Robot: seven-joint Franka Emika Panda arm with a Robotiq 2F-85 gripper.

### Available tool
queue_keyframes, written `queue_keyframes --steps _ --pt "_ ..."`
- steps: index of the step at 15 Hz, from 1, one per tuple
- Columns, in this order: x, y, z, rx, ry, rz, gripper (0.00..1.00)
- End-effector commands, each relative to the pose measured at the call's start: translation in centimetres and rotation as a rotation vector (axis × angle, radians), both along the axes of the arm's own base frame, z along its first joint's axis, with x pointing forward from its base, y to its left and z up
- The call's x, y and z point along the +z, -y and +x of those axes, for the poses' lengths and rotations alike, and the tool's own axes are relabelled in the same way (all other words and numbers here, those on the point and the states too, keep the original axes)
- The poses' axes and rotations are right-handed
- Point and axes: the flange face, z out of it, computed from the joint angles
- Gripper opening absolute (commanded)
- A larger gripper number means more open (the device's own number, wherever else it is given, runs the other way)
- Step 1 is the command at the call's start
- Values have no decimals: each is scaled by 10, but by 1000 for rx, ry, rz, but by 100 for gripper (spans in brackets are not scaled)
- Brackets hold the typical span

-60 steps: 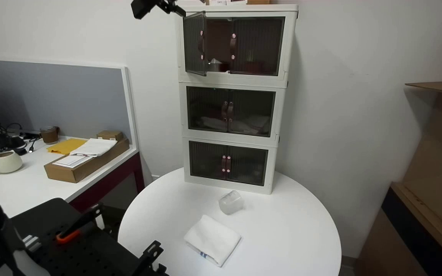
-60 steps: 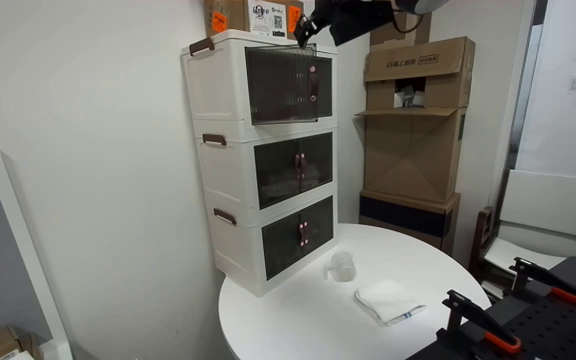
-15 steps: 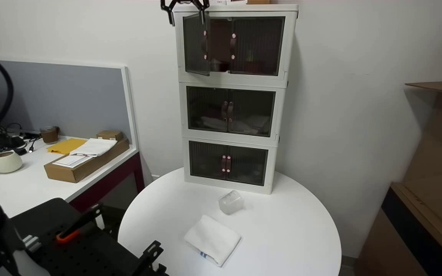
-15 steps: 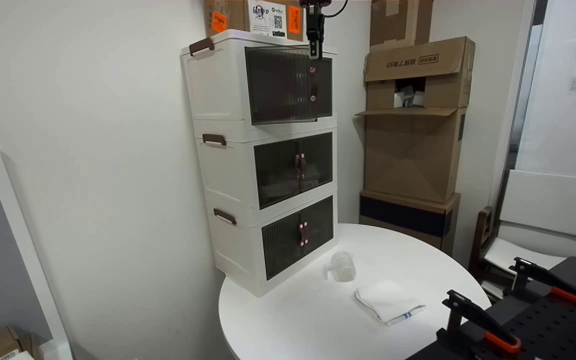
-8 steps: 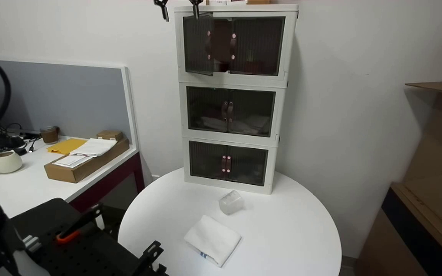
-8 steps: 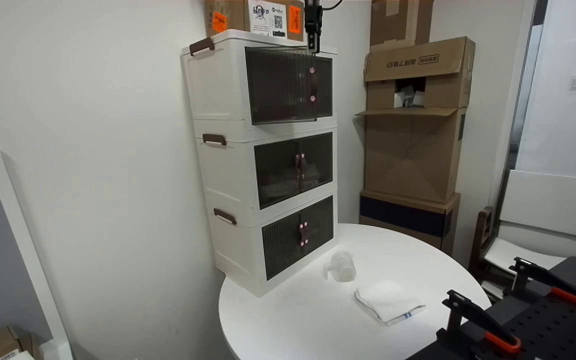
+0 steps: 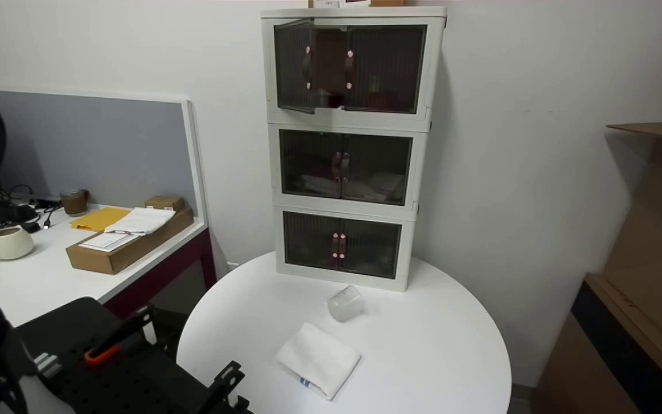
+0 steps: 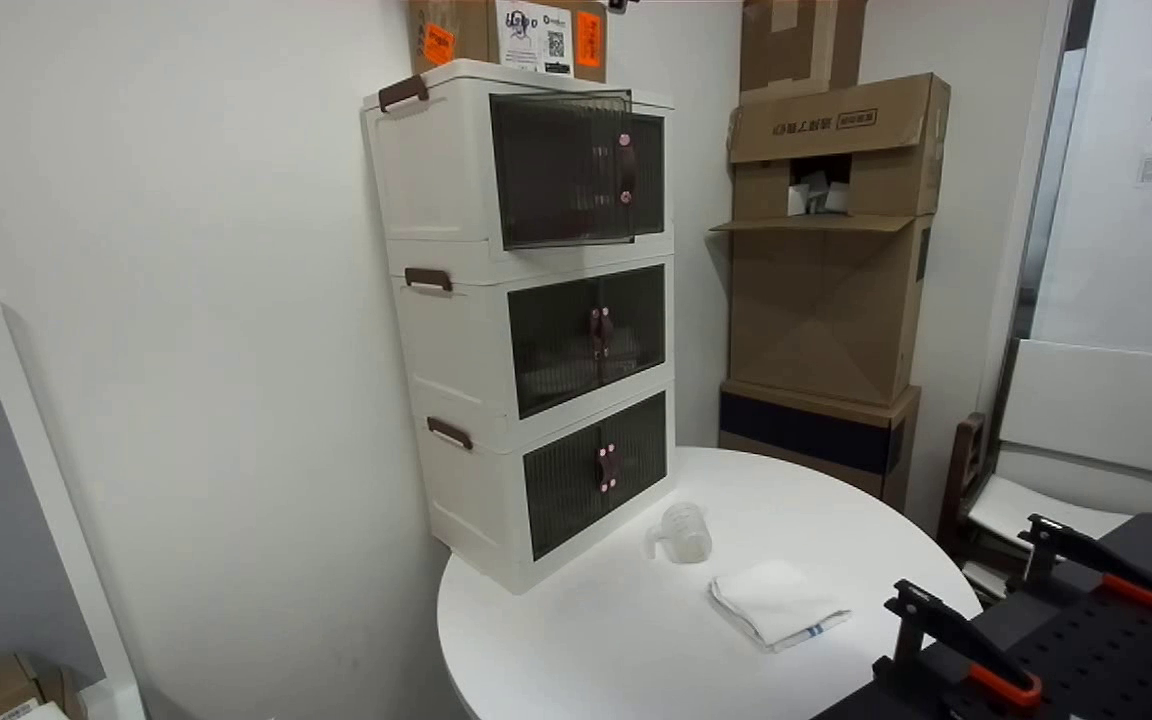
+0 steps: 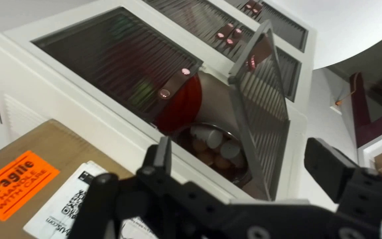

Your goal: Open the left and right doors of the topmost cabinet.

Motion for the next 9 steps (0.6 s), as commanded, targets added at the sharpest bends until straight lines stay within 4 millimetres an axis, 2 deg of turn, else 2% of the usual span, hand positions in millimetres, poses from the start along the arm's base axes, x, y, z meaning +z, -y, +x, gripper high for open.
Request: queue_keyframes --steps 1,6,9 --pt "-20 1 22 -13 60 -25 100" --pt "-74 -11 42 19 8 -32 100" --pt "-97 -19 46 35 -37 -32 100"
